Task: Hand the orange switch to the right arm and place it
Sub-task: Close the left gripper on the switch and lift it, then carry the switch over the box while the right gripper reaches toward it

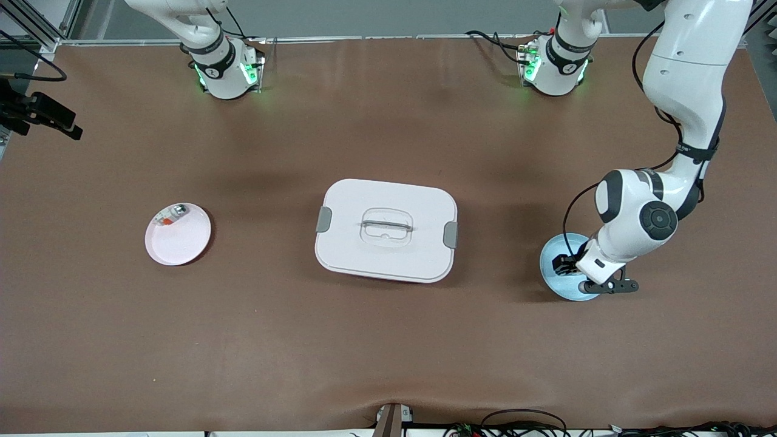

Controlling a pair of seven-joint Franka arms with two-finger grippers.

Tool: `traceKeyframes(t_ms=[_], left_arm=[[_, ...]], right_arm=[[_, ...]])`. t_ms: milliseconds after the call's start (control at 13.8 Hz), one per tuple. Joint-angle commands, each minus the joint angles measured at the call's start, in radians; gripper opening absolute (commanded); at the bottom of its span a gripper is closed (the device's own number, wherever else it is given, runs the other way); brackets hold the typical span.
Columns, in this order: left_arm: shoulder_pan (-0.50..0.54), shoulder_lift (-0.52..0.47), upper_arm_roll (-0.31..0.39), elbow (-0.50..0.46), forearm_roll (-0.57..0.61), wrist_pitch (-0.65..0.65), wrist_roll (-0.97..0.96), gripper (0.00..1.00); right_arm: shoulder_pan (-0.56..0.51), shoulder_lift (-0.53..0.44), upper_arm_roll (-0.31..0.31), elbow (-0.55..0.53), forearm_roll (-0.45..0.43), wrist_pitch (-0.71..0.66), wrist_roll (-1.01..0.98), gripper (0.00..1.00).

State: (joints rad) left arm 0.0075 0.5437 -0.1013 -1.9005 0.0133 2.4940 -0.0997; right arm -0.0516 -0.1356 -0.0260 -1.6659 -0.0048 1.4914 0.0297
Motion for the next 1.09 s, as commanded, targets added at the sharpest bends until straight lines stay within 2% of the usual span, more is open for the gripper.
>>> traceKeyframes(t_ms=[0, 218, 509, 581, 727, 945, 1017], left_arm=[[-0.004, -0.099, -0.004, 0.004, -0.007, -0.102, -0.008, 0.0], [-0.003, -0.149, -0.052, 0.066, -0.015, -0.268, -0.072, 0.0], [0.0, -0.157, -0.144, 0.223, -0.016, -0.512, -0.245, 0.0], [0.002, -0.157, -0.167, 0.253, -0.041, -0.552, -0.283, 0.0], [-0.001, -0.157, -0.184, 0.305, -0.16, -0.607, -0.352, 0.0], [-0.003, -0.157, -0.234, 0.386, -0.274, -0.665, -0.499, 0.0], [-0.007, -0.156, -0.253, 0.405, -0.292, -0.67, -0.567, 0.0]], right_arm=[[-0.005, 0.014, 0.008, 0.028, -0.008, -0.016, 0.012, 1.0], [0.021, 0.014, 0.009, 0.028, -0.011, -0.016, 0.007, 1.0], [0.076, 0.019, 0.011, 0.028, -0.017, -0.004, 0.009, 1.0], [0.096, 0.021, 0.009, 0.028, -0.018, -0.003, 0.007, 1.0], [0.108, 0.022, 0.011, 0.037, -0.001, 0.0, 0.01, 1.0], [0.202, 0.033, 0.011, 0.058, 0.022, -0.003, 0.025, 1.0], [0.244, 0.033, 0.011, 0.058, 0.031, -0.005, 0.089, 1.0]])
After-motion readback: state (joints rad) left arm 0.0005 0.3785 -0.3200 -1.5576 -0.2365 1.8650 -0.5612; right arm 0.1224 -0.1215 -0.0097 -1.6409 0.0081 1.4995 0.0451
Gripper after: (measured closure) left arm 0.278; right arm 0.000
